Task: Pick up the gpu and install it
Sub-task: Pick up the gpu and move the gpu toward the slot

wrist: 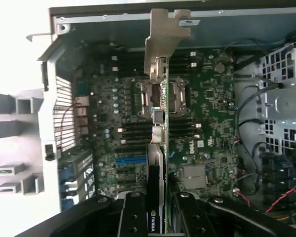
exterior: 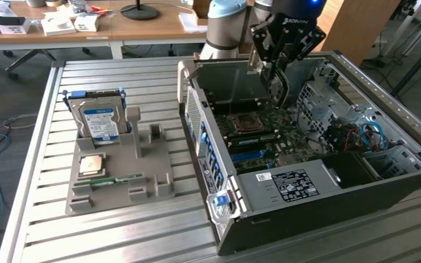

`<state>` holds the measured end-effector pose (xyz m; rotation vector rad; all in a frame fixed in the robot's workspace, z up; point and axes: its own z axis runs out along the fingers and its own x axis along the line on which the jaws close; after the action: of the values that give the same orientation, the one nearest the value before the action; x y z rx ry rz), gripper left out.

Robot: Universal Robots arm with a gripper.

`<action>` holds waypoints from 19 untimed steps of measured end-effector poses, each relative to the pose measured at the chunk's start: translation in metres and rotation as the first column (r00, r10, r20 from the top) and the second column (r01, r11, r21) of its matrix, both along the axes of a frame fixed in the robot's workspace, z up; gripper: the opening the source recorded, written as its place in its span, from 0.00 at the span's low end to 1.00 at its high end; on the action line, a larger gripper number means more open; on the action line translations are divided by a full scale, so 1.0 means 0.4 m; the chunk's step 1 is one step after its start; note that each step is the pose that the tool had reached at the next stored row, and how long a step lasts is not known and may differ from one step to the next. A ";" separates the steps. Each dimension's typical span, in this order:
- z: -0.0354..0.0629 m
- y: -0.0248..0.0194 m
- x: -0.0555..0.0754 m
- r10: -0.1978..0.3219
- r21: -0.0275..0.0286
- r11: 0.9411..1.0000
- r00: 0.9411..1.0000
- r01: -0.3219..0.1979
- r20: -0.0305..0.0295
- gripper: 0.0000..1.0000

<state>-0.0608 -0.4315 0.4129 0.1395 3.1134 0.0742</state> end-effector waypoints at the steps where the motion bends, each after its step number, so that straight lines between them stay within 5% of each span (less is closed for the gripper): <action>1: 0.000 0.000 0.007 0.000 0.000 1.000 1.000 0.000 0.000 0.27; 8: 0.000 0.001 0.054 0.005 0.001 1.000 1.000 -0.005 0.000 0.27; 19: 0.000 0.001 0.068 0.041 0.002 0.999 0.999 -0.041 0.000 0.27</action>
<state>-0.0336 -0.4311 0.4128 0.0754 3.1166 0.0776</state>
